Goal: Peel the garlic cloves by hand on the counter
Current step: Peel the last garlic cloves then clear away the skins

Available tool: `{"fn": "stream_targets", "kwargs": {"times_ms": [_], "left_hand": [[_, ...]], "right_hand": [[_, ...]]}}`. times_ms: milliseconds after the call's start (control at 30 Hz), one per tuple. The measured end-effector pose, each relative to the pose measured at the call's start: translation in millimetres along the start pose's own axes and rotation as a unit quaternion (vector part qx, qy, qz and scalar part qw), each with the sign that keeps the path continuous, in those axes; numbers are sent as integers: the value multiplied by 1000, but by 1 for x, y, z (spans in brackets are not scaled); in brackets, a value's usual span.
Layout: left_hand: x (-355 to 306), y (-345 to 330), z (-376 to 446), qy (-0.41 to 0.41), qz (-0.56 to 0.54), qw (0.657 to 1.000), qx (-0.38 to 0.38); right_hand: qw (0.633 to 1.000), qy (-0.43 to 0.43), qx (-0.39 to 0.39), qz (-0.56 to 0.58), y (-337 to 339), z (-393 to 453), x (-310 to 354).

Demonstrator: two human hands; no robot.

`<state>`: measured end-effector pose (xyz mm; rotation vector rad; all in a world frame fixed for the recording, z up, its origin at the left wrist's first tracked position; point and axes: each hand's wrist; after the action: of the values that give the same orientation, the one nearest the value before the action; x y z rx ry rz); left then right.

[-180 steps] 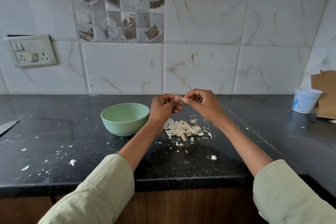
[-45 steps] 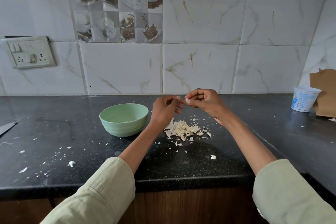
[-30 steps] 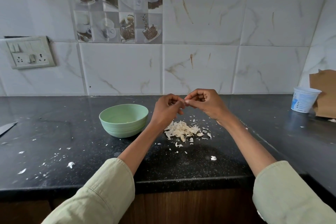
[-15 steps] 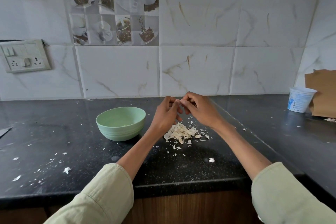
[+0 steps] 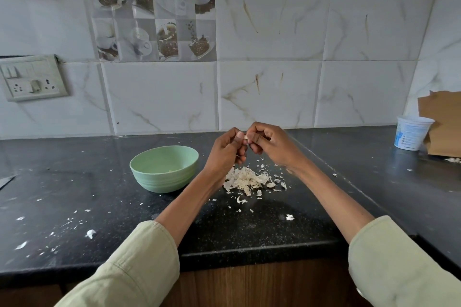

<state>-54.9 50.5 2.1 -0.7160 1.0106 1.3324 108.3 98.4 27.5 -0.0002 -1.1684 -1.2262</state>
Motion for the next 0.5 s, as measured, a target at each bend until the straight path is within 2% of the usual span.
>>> {"fn": "stream_targets", "kwargs": {"times_ms": [100, 233, 333, 400, 500], "left_hand": [[1, 0, 1, -7, 9, 1000, -12], [2, 0, -1, -16, 135, 988, -73], [1, -4, -2, -12, 200, 973, -111], [3, -4, -1, -20, 253, 958, -132], [3, -3, -1, -52, 370, 913, -165]], "right_hand": [[1000, -19, -5, 13, 0, 0, 0], [994, -39, -27, -97, -3, 0, -2], [991, -44, -46, -115, -5, -1, -2], [992, -49, -50, -109, -7, -1, 0], [995, -58, -51, -64, -8, 0, 1]]}}
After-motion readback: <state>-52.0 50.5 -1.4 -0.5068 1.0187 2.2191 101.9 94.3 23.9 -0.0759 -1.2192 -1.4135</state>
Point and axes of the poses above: each hand's wrist, its own z-axis towards the middle knuckle, its own y-axis out of the back of the hand, x = y × z, and after that the axes turned 13 degrees about x, right-handed
